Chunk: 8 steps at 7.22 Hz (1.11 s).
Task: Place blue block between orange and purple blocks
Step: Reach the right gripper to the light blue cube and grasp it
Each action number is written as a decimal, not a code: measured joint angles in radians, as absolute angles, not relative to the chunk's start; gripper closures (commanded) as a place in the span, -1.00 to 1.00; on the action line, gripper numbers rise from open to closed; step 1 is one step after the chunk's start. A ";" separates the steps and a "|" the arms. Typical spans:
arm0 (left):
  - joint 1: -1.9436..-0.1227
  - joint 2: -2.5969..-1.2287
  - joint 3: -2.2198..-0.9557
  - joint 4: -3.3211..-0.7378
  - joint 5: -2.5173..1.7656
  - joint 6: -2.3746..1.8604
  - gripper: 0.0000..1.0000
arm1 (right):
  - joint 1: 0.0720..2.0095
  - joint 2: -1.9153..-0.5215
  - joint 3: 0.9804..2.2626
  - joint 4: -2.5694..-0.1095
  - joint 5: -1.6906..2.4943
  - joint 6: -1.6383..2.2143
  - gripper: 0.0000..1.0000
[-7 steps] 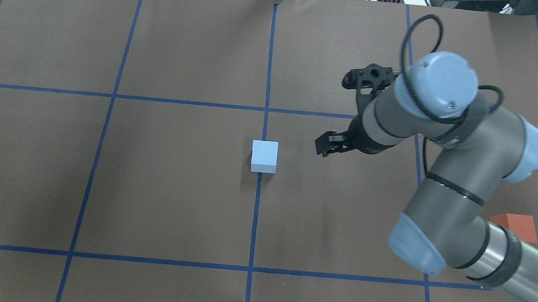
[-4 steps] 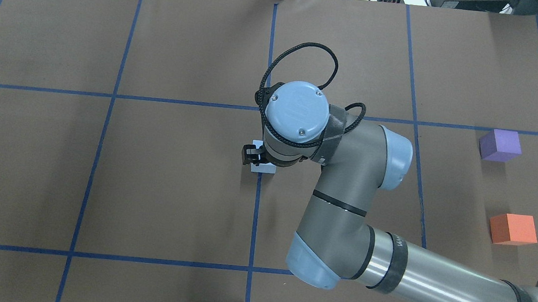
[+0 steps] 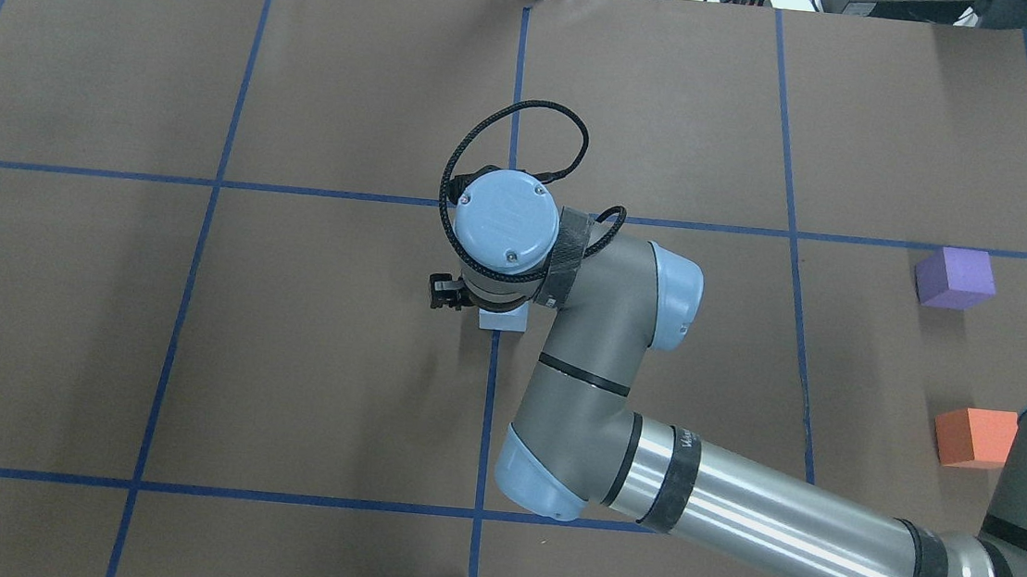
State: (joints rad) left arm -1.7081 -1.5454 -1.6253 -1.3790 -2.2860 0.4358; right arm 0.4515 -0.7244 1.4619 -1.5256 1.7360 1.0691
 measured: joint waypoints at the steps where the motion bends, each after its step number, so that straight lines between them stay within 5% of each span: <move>1: -1.708 -1.546 -1.626 -1.379 -2.287 0.433 -1.00 | 0.453 -0.729 1.454 -1.519 1.738 1.070 -1.00; 2: -1.708 -1.546 -1.626 -1.379 -2.287 0.430 -1.00 | 0.455 -0.732 1.452 -1.516 1.740 1.071 -0.97; 5: -1.707 -1.548 -1.627 -1.381 -2.287 0.429 -1.00 | 0.454 -0.735 1.443 -1.517 1.740 1.148 -0.02; 8: -1.707 -1.548 -1.629 -1.381 -2.287 0.429 -1.00 | 0.456 -0.737 1.446 -1.517 1.743 1.167 0.19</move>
